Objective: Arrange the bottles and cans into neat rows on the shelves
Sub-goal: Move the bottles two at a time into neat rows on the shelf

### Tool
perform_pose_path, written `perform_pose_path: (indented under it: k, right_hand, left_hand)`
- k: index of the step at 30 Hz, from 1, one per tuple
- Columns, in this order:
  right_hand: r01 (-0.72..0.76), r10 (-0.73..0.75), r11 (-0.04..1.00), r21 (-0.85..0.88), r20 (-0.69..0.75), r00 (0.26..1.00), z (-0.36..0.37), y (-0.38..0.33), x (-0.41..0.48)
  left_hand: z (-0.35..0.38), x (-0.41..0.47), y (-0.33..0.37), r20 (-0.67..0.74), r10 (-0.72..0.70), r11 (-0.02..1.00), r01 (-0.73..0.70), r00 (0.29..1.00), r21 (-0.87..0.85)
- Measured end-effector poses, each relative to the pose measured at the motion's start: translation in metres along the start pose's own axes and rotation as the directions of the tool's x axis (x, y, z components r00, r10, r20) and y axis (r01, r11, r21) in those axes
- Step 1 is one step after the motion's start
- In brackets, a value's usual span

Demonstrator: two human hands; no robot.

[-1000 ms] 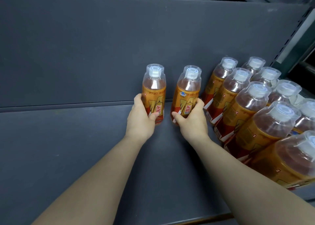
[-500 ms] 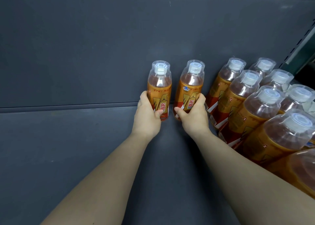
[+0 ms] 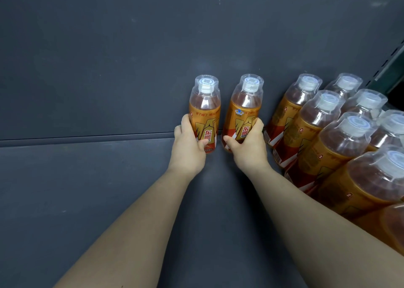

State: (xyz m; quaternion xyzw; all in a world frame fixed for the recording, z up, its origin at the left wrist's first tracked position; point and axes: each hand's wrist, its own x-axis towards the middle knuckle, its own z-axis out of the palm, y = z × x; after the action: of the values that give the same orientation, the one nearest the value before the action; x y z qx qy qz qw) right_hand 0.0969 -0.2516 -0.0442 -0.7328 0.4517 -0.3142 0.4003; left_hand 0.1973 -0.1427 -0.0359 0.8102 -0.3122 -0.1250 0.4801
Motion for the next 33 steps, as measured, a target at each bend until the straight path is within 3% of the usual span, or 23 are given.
perform_pose_path:
  k: [19, 27, 30, 33]
  right_hand:
    - [-0.064, 0.064, 0.997, -0.034, 0.001, 0.998, -0.004, -0.008, -0.008]
    - [-0.151, 0.150, 0.988, -0.036, -0.031, 0.988, -0.014, -0.017, -0.039]
    - [-0.141, 0.136, 0.981, -0.133, -0.050, 0.989, -0.015, -0.021, -0.057]
    - [-0.070, 0.092, 0.948, -0.311, 0.058, 0.994, -0.017, -0.031, -0.078]
  left_hand:
    - [-0.010, -0.009, 0.007, 0.031, -0.094, 0.995, 0.093, 0.995, 0.024]
    - [-0.038, -0.037, 0.006, 0.010, -0.073, 0.980, 0.069, 0.997, 0.189]
    - [-0.047, -0.052, 0.003, 0.034, -0.018, 0.956, 0.007, 0.999, 0.294]
    - [-0.054, -0.068, 0.001, 0.086, 0.052, 0.917, -0.082, 0.995, 0.390]
